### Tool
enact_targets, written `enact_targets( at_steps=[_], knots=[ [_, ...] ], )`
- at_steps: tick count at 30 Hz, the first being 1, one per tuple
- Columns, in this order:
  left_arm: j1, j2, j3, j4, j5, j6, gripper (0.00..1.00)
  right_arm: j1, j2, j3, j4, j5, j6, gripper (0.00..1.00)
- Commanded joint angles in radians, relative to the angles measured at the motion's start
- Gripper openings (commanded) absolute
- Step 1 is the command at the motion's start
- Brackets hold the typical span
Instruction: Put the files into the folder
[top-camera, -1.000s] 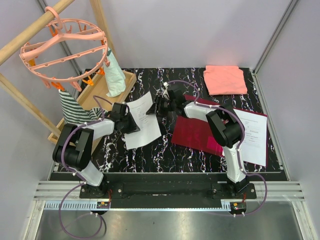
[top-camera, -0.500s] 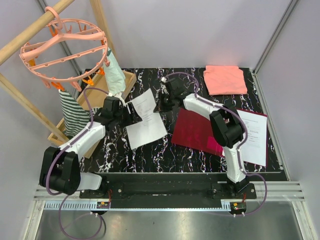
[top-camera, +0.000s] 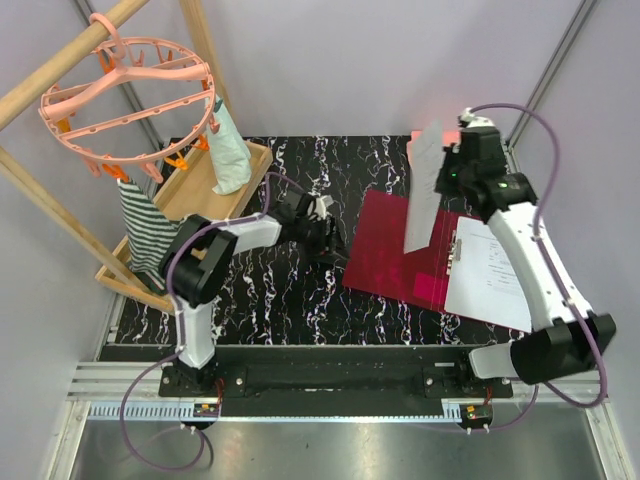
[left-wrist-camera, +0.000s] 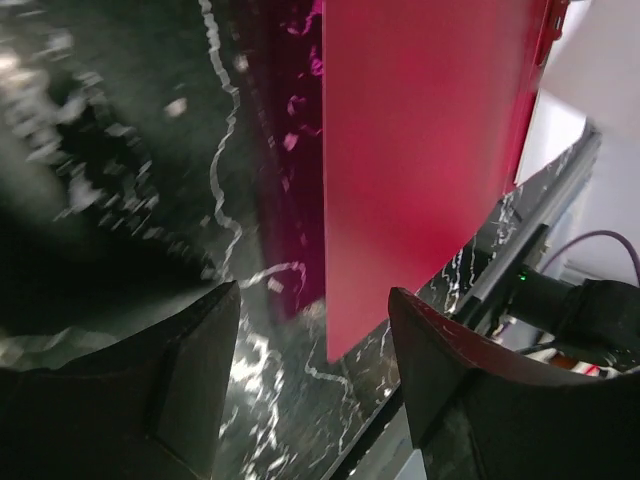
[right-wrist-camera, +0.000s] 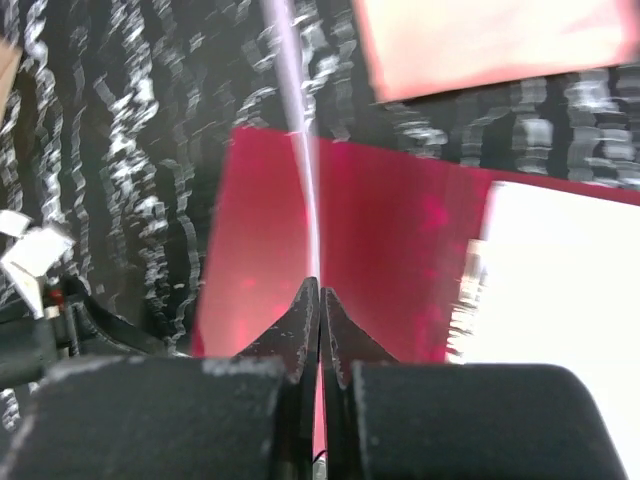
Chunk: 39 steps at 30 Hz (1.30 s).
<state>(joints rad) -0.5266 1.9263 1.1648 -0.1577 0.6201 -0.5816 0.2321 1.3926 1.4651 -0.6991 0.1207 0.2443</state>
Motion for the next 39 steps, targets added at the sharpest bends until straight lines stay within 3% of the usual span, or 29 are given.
enact_targets(
  at_steps=[1,5,10,13,17,19,20,22,24,30,35,39],
  knots=[
    [-0.013,0.097,0.085,0.107,0.110,-0.070,0.64,-0.080,-0.113,-0.002,-0.146,0.059,-0.076,0.00],
    [-0.036,0.138,0.096,0.187,0.151,-0.130,0.62,-0.091,-0.150,0.018,-0.158,0.021,-0.071,0.00],
    [-0.043,0.177,0.085,0.244,0.190,-0.172,0.41,-0.088,-0.116,0.041,-0.128,-0.241,0.002,0.00],
    [-0.020,0.169,0.062,0.237,0.187,-0.162,0.24,-0.005,-0.084,0.050,-0.102,-0.277,0.041,0.00],
    [0.022,0.154,0.013,0.293,0.225,-0.204,0.10,0.153,-0.011,0.096,-0.057,-0.294,0.093,0.00],
    [0.051,0.125,-0.017,0.291,0.221,-0.196,0.03,0.220,0.029,0.095,0.022,-0.373,0.148,0.00],
    [0.062,0.113,-0.028,0.285,0.217,-0.192,0.00,0.231,0.040,0.086,0.059,-0.497,0.168,0.00],
    [0.095,0.077,-0.057,0.242,0.205,-0.160,0.00,0.223,0.040,0.049,0.183,-0.597,0.220,0.00],
    [0.121,0.045,-0.066,0.183,0.188,-0.123,0.00,0.202,0.017,-0.008,0.208,-0.595,0.233,0.00],
    [0.169,-0.019,-0.068,-0.106,0.092,0.057,0.00,-0.092,-0.032,-0.282,0.256,-0.744,0.238,0.00],
    [0.185,-0.039,-0.031,-0.299,-0.011,0.186,0.00,-0.279,-0.018,-0.419,0.181,-0.641,0.127,0.00],
    [0.206,-0.058,-0.027,-0.380,-0.074,0.248,0.00,-0.307,-0.014,-0.423,0.110,-0.511,0.038,0.00]
  ],
)
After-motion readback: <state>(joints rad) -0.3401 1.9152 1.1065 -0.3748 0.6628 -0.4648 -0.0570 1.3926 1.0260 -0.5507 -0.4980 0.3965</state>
